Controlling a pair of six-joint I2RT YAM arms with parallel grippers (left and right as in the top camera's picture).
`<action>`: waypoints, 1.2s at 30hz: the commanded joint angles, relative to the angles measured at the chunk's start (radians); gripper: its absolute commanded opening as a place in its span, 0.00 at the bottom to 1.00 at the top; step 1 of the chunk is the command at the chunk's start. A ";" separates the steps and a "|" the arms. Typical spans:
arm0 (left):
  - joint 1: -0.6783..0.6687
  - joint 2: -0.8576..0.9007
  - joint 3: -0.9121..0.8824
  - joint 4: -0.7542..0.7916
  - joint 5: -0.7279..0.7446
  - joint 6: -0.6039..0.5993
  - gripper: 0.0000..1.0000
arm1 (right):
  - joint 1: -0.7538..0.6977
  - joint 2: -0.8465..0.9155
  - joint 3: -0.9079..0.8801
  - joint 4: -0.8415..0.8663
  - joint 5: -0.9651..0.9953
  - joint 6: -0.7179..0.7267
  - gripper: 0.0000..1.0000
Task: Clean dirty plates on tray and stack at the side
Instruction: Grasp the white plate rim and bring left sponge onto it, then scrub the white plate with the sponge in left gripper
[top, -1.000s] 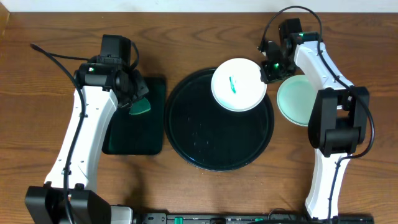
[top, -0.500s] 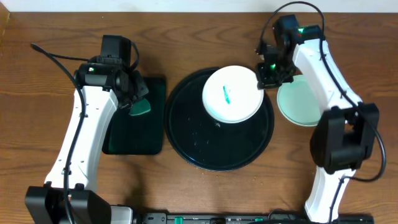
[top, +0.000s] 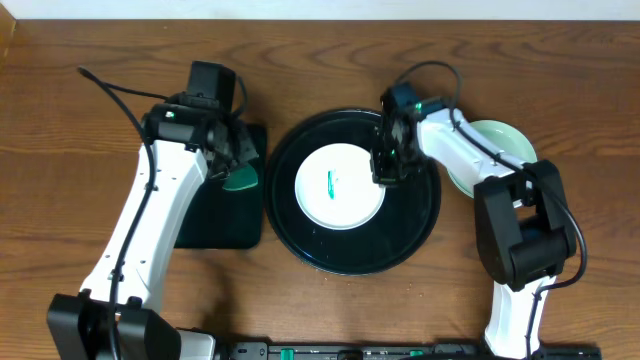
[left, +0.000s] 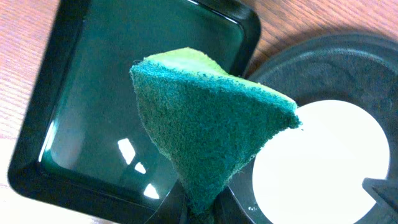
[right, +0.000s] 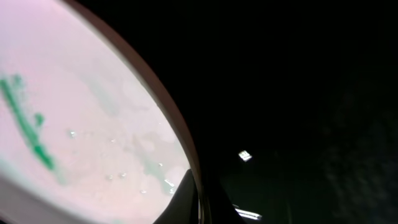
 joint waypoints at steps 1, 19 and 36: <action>-0.043 0.017 -0.002 0.006 -0.004 -0.024 0.07 | 0.009 0.005 -0.056 0.056 0.018 0.089 0.01; -0.341 0.373 -0.025 0.203 0.146 0.029 0.07 | 0.002 0.006 -0.097 0.118 0.002 0.105 0.01; -0.278 0.461 -0.013 0.407 0.350 0.090 0.07 | 0.009 0.006 -0.097 0.123 -0.006 0.086 0.01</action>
